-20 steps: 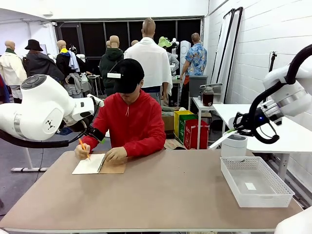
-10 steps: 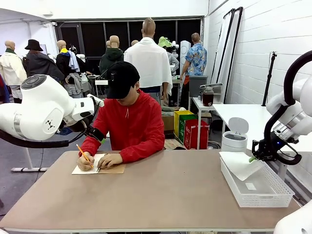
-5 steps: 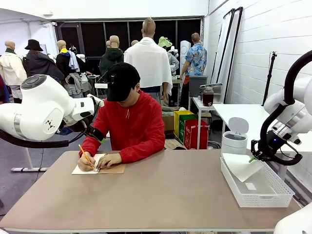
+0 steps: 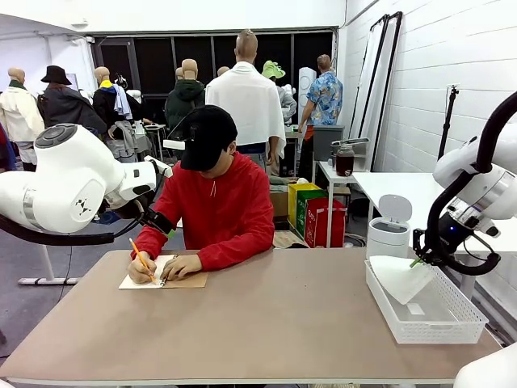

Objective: Sort the paper based on its condition.
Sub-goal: If a person hands you a paper, place it in the Organizing basket , and if it's crumpled, put it in the Trash can.

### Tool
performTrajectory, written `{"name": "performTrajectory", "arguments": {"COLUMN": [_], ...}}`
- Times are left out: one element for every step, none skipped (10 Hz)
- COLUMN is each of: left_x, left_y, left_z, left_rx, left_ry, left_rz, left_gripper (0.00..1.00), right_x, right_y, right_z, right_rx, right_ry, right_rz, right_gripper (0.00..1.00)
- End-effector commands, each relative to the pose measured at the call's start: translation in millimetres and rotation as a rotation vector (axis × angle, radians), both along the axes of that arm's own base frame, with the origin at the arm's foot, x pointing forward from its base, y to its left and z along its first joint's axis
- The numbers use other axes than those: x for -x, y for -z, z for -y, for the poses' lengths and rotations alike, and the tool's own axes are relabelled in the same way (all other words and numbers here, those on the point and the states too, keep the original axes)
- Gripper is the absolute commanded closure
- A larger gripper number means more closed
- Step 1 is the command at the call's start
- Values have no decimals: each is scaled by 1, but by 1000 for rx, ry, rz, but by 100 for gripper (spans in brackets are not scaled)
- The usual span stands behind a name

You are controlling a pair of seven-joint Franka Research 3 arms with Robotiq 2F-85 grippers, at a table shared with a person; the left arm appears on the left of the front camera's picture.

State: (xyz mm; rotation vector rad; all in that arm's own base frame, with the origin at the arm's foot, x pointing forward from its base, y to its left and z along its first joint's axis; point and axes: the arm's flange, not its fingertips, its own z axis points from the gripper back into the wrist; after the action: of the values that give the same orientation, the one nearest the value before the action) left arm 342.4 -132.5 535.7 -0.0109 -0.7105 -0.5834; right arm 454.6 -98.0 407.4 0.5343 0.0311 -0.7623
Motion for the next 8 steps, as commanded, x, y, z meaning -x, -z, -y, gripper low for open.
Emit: {"name": "performTrajectory", "arguments": {"left_x": [0, 0, 0, 0, 0, 0, 0, 0], "left_y": [0, 0, 0, 0, 0, 0, 0, 0], "left_z": [0, 0, 0, 0, 0, 0, 0, 0], "left_rx": [1, 1, 1, 1, 1, 1, 1, 1], "left_ry": [3, 3, 3, 3, 3, 3, 3, 3], "left_rz": [5, 5, 5, 5, 5, 5, 5, 5], "left_gripper": [0, 0, 0, 0, 0, 0, 0, 0], "right_x": [18, 23, 25, 27, 30, 33, 39, 45], "right_y": [-6, -10, -11, -14, -16, -17, -19, -20], "right_z": [-10, -10, -11, -12, -14, -16, -19, -21], "right_rx": [16, 3, 5, -13, -28, -26, -12, 0], "right_ry": [39, 56, 78, 97, 116, 114, 109, 102], "right_rz": [-16, -34, -43, -54, -76, -93, -107, -112], "right_gripper": [100, 100, 100, 100, 100, 100, 100, 100]}}
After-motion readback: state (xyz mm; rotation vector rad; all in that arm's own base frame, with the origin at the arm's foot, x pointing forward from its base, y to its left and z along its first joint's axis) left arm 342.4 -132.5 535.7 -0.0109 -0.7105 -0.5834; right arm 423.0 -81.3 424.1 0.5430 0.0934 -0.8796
